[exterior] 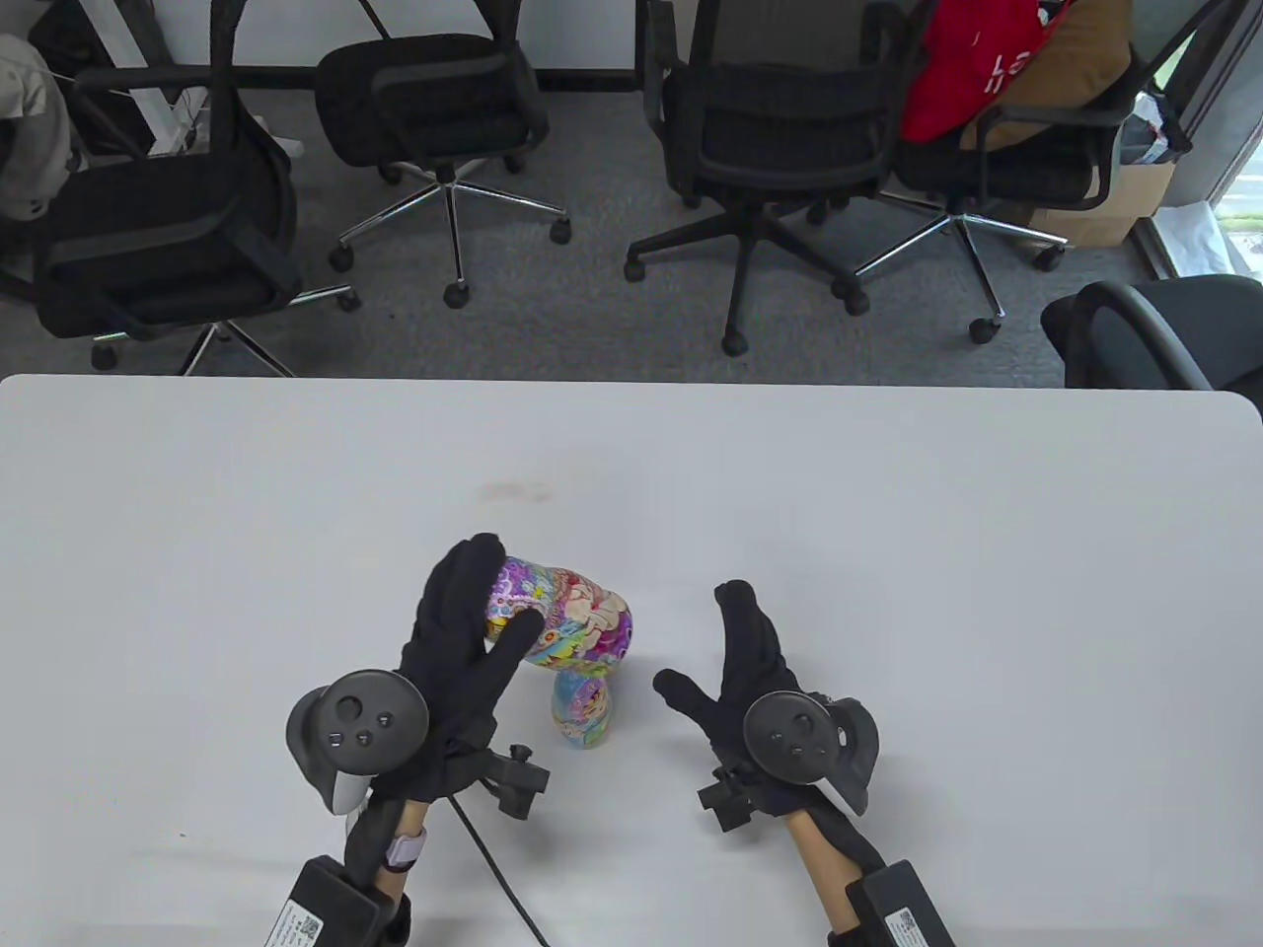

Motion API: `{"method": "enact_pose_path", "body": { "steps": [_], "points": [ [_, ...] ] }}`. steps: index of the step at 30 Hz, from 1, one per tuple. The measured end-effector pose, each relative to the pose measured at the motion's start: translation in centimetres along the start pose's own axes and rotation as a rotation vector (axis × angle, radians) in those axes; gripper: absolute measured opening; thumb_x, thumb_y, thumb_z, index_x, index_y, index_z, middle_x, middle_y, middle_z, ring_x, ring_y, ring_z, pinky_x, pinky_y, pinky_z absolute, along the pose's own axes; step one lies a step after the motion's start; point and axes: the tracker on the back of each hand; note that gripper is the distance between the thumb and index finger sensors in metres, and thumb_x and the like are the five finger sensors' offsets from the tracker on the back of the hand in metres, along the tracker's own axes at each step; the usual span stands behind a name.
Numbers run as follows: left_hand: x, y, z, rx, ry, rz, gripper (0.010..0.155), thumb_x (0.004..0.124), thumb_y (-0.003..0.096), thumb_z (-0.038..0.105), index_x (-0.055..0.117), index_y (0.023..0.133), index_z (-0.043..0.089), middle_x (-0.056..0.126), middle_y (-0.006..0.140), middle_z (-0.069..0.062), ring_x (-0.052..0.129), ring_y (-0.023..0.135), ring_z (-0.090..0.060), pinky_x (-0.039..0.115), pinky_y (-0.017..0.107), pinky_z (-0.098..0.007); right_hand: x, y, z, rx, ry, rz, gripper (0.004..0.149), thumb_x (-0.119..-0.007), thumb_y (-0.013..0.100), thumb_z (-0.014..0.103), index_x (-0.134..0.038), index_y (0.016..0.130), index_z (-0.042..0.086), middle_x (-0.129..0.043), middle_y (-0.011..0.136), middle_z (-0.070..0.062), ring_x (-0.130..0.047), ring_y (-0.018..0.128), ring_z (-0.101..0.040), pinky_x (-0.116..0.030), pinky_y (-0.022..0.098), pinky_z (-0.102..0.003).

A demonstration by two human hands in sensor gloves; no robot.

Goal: Separate nested Russian dolls into individual dolls

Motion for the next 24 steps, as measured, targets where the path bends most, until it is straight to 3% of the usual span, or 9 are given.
{"method": "enact_pose_path", "body": {
  "steps": [10,24],
  "points": [
    [-0.5,1.0,-6.2,-0.218,0.404,0.017,0.073,0.072,0.0550,0.045,0.050,0.118,0.016,0.056,0.117,-0.028,0.074,0.094,-0.051,0.076,0.068,-0.055,0.0,0.2,-3.9,-0.153,0.036,0.017,0.093,-0.069,0.047,0.056,-0.025,0.110,0.002,-0.049,0.110,-0.023,-0.062,0.095,-0.044,-0.062,0.071,-0.054],
    [-0.3,0.3,-12.0,-0.426,0.551,-0.054,0.073,0.072,0.0550,0.044,0.049,0.118,0.017,0.054,0.118,-0.027,0.072,0.096,-0.051,0.075,0.070,-0.055,-0.1,0.1,-4.3,-0.182,0.044,0.034,0.093,-0.069,0.048,0.055,-0.025,0.110,0.002,-0.049,0.110,-0.024,-0.061,0.095,-0.045,-0.061,0.071,-0.055]
  ]
}}
Point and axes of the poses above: the tracker on the back of each hand, its own z axis roughly to the thumb side, its own y axis roughly from the wrist to the fingertips, x = y × z
